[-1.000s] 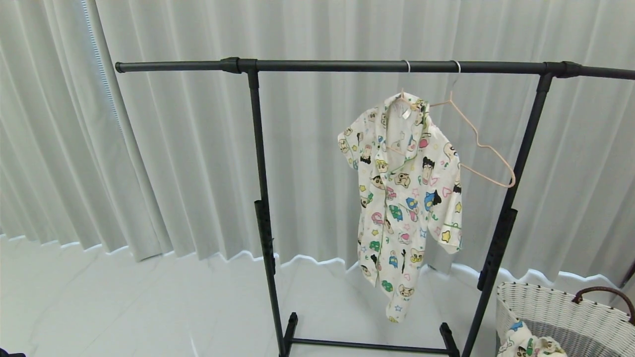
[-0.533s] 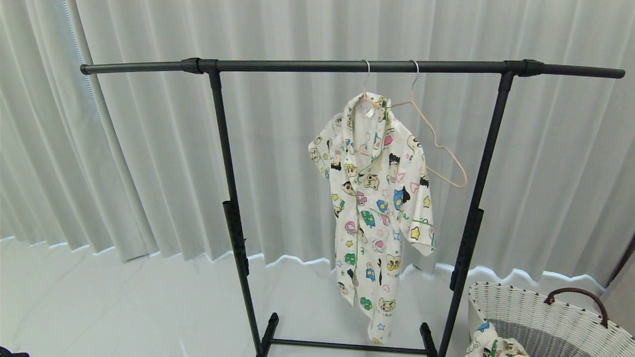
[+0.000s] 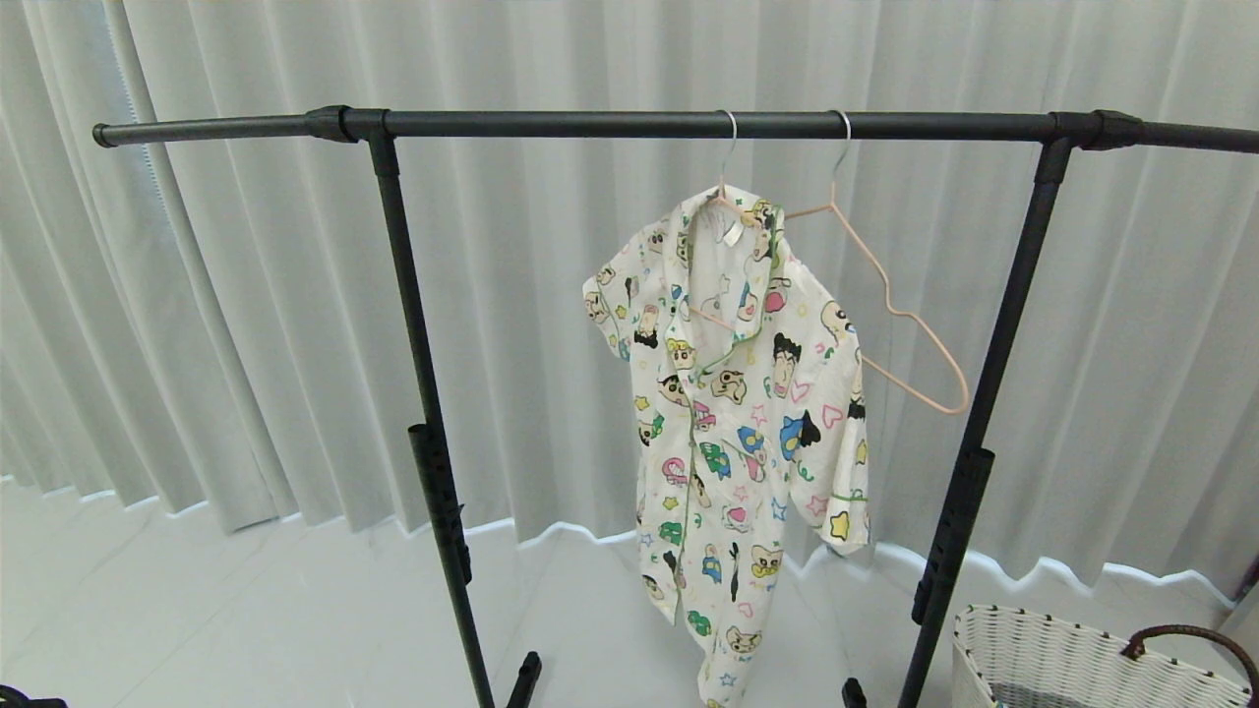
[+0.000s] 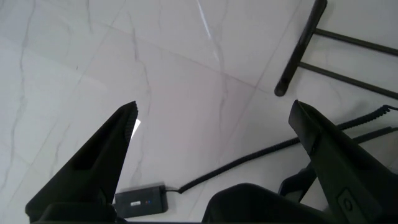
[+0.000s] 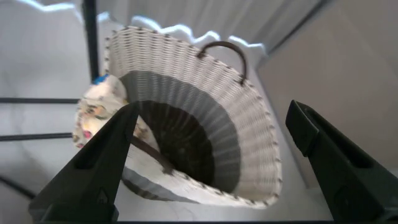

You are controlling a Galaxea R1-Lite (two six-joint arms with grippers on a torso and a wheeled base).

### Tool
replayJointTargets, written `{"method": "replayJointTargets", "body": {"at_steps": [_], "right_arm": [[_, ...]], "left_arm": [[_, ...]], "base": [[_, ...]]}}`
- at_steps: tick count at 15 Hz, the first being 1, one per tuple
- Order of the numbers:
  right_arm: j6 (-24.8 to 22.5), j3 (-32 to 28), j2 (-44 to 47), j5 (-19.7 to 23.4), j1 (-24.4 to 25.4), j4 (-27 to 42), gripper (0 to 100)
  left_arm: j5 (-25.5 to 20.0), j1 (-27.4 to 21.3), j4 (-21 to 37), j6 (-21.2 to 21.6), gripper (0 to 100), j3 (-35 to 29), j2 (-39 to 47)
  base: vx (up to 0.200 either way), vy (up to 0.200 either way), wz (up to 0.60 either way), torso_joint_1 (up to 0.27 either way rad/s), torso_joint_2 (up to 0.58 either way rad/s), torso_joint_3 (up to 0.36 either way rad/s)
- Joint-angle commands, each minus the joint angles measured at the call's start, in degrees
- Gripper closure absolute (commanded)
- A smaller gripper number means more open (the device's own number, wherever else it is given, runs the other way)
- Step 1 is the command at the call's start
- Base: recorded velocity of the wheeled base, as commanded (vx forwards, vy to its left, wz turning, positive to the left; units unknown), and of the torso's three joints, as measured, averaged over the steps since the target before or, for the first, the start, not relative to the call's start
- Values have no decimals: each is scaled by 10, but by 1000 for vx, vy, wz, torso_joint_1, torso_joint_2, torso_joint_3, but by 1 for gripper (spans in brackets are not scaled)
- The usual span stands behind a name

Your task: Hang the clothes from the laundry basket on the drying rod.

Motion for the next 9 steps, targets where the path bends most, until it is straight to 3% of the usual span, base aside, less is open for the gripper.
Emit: {"method": "replayJointTargets", "body": {"at_steps": [1, 4, 5, 7, 9], "right_arm": [[3, 0, 47, 0, 13, 1, 0], [2, 0, 100, 3, 14, 1, 0], [3, 0, 125, 28, 17, 1, 0], [-10, 0, 166, 119, 29, 0, 0], [-28, 0, 201, 145, 42, 0, 0]], "left_arm": [[0, -5, 0, -1, 0, 0, 0], [0, -23, 0, -1, 0, 0, 1], [0, -34, 0, -1, 0, 0, -1], [0, -49, 0, -1, 0, 0, -6], [0, -55, 0, -1, 0, 0, -15]], "base": [[0, 0, 0, 0, 0, 0], [0, 0, 0, 0, 0, 0], [0, 0, 0, 0, 0, 0], [0, 0, 0, 0, 0, 0], [0, 0, 0, 0, 0, 0]]}}
